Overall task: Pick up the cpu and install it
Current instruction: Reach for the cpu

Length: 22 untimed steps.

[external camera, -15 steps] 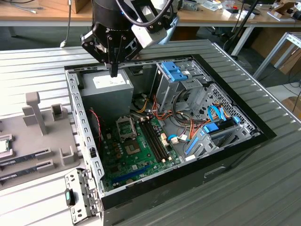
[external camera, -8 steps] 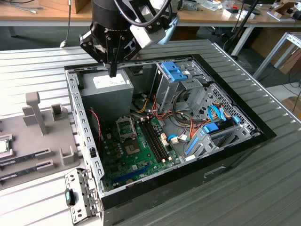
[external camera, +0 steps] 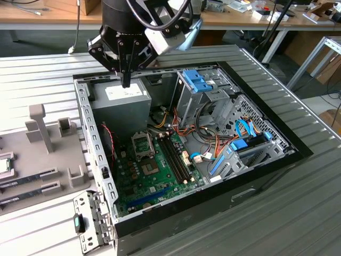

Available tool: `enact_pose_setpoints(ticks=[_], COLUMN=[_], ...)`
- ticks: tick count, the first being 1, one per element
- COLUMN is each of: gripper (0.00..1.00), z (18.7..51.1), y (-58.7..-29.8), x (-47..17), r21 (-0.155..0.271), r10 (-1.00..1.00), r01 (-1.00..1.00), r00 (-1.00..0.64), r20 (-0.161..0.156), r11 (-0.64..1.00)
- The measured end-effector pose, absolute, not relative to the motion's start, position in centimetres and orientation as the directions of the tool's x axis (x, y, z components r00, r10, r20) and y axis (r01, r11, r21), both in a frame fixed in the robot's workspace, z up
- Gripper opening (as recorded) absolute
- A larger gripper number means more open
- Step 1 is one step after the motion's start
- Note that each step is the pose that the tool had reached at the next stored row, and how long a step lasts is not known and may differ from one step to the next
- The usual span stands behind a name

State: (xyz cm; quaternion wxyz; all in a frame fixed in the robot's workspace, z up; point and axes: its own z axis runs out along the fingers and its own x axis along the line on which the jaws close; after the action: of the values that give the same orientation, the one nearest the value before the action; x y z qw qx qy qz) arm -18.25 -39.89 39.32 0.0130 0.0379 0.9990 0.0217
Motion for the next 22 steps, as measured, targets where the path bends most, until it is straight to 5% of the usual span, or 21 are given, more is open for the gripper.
enact_pose_setpoints(ticks=[22], gripper=[0.11], z=[39.32], y=[-39.89], x=[-19.21], r21=[0.044], r10=[0.076], r01=[0.075], r00=[-0.997], r20=[-0.024], r11=[0.996])
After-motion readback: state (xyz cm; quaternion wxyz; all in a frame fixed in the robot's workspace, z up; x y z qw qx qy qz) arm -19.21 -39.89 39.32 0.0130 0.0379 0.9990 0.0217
